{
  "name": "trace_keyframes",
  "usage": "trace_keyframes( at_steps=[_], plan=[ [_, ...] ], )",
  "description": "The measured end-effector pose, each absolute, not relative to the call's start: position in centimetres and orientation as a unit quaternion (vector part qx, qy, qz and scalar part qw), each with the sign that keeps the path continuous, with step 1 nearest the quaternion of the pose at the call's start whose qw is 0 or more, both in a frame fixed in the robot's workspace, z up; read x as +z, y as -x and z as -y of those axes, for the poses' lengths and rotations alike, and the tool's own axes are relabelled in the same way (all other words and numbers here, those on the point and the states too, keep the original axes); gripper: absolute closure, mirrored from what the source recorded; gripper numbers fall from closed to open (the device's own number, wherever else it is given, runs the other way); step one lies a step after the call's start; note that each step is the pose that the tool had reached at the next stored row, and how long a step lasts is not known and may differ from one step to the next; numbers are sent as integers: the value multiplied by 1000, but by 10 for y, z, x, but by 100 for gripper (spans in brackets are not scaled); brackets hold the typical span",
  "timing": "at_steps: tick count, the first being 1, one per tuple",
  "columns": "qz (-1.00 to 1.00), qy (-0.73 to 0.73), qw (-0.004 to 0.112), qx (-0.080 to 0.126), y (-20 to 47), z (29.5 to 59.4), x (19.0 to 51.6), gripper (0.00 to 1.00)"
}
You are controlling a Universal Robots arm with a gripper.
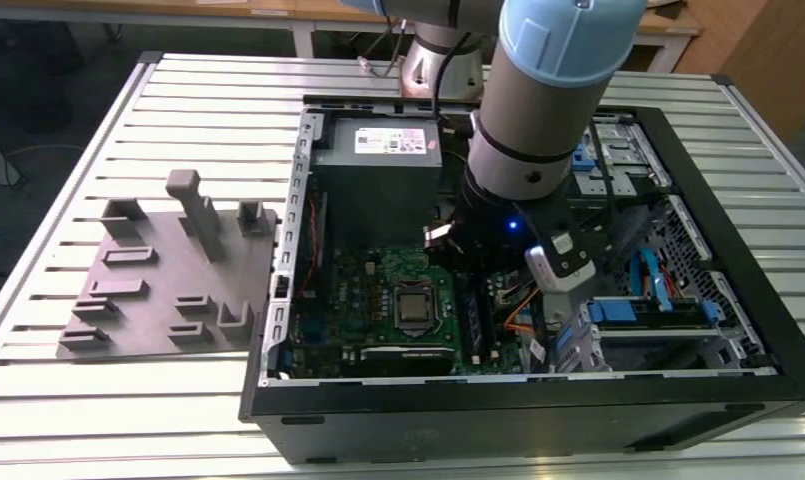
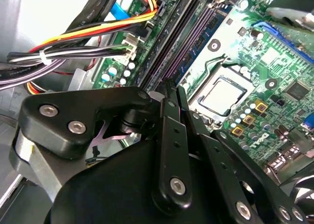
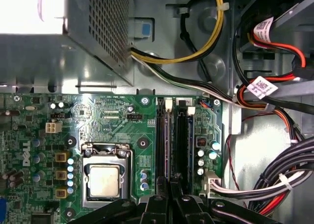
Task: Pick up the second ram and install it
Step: 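Insert the second ram into the second slot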
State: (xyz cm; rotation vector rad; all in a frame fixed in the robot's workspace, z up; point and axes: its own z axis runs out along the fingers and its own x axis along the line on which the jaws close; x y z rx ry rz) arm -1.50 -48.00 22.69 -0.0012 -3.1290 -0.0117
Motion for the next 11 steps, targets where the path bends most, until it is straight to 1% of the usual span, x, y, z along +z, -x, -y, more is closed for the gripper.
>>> trace_keyframes(
  at_steps=[11],
  plan=[
    [1000, 10, 6, -2, 14, 480, 226, 87]
  ],
)
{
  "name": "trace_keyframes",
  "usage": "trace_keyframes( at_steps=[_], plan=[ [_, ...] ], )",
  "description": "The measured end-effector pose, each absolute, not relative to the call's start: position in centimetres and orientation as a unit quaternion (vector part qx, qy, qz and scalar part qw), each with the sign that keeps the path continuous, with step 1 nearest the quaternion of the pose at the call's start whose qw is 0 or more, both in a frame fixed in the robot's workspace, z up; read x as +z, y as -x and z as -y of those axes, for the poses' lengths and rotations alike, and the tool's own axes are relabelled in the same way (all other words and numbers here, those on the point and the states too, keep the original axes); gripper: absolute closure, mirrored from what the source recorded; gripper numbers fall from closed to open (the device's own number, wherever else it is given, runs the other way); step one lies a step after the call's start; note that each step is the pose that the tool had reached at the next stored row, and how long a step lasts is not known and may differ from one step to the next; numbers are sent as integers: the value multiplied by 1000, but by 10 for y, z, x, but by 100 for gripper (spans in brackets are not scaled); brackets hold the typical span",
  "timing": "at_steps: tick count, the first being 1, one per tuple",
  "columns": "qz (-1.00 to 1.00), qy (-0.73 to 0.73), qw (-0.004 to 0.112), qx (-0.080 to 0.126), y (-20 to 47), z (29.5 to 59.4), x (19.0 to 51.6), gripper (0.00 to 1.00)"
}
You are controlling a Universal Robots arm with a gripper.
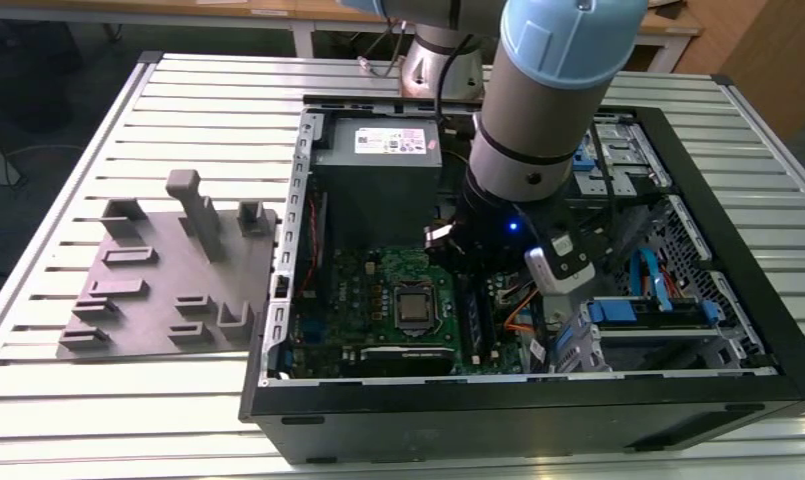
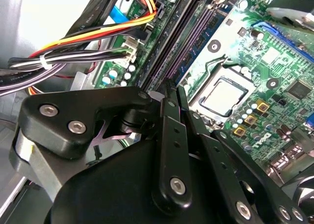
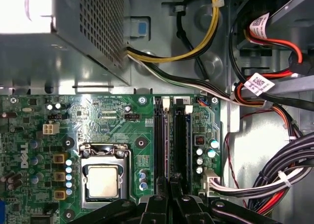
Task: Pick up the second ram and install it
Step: 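Insert the second ram into the second slot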
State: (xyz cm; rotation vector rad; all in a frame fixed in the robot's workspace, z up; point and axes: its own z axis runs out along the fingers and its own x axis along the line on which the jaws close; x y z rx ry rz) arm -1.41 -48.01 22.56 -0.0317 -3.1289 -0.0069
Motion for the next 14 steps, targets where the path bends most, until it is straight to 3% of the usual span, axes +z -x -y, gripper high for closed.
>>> trace_keyframes(
  at_steps=[14],
  plan=[
    [1000, 9, 7, -1, 14, 475, 219, 87]
  ],
)
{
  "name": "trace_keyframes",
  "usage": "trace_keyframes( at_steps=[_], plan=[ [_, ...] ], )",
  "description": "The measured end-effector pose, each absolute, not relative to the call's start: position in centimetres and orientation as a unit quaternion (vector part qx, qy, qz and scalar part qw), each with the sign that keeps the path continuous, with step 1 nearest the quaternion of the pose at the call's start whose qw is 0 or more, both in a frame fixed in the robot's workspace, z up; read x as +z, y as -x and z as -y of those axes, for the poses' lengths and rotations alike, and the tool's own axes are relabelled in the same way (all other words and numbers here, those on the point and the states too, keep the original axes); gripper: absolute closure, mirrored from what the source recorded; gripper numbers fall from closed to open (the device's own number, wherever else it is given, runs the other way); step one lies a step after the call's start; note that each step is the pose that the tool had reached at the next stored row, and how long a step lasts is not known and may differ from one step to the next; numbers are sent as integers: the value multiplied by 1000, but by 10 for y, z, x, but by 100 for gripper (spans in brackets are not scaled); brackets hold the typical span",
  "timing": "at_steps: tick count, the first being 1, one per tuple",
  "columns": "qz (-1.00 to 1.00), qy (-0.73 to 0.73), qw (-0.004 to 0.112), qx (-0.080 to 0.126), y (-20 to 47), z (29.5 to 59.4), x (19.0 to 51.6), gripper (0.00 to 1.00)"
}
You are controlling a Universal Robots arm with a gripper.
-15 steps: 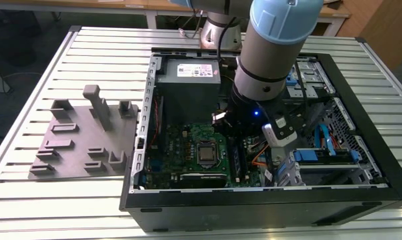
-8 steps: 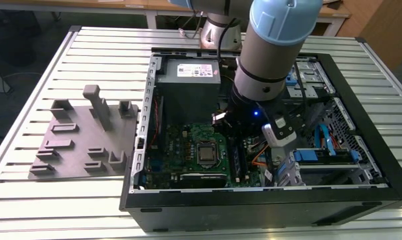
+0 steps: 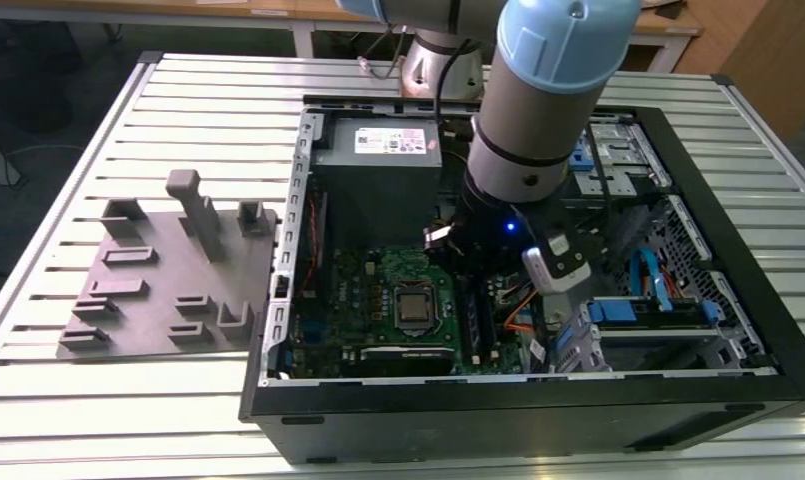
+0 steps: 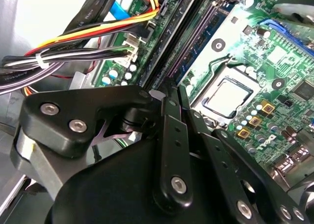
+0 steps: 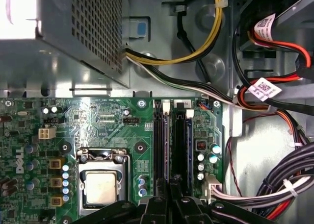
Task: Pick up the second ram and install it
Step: 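Insert the second ram into the second slot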
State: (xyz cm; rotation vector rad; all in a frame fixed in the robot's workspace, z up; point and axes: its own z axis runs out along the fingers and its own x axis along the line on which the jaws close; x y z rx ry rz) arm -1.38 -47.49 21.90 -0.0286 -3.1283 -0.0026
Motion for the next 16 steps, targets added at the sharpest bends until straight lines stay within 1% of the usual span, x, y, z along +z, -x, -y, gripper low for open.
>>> trace_keyframes(
  at_steps=[16],
  plan=[
    [1000, 1, 7, -1, 14, 475, 220, 87]
  ],
)
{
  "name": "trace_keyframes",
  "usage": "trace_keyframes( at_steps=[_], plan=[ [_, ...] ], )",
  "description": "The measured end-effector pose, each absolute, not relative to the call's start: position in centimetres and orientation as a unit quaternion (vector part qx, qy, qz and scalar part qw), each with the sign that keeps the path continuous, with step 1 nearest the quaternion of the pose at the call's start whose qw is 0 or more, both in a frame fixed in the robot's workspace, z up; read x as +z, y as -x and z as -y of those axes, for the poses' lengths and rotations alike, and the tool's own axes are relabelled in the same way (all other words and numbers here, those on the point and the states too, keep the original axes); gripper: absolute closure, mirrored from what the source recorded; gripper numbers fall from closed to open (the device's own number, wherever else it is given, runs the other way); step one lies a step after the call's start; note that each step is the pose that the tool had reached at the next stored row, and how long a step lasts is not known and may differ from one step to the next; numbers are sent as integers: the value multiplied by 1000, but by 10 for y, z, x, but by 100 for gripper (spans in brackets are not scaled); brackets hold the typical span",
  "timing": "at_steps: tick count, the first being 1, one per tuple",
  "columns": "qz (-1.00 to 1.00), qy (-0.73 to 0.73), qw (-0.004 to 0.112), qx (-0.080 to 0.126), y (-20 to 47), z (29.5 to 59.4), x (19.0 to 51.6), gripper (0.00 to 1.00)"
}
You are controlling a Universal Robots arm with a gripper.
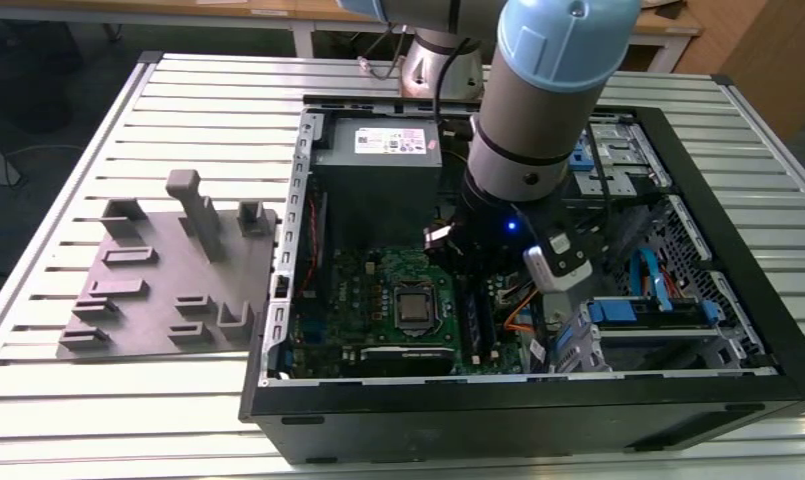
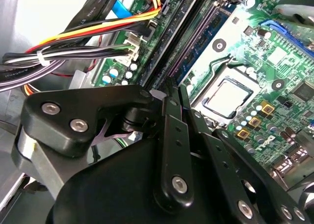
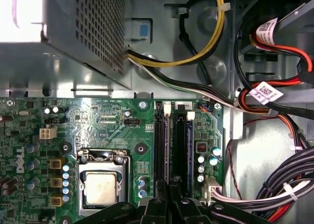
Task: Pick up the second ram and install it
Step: 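Insert the second ram into the second slot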
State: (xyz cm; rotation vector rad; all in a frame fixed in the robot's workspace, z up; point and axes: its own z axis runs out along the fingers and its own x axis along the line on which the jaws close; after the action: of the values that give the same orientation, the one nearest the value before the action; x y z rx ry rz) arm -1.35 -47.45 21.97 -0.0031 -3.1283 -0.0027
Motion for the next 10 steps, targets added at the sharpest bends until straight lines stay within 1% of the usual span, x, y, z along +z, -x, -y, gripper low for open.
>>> trace_keyframes(
  at_steps=[10],
  plan=[
    [1000, -2, 7, -1, 13, 474, 216, 87]
  ],
)
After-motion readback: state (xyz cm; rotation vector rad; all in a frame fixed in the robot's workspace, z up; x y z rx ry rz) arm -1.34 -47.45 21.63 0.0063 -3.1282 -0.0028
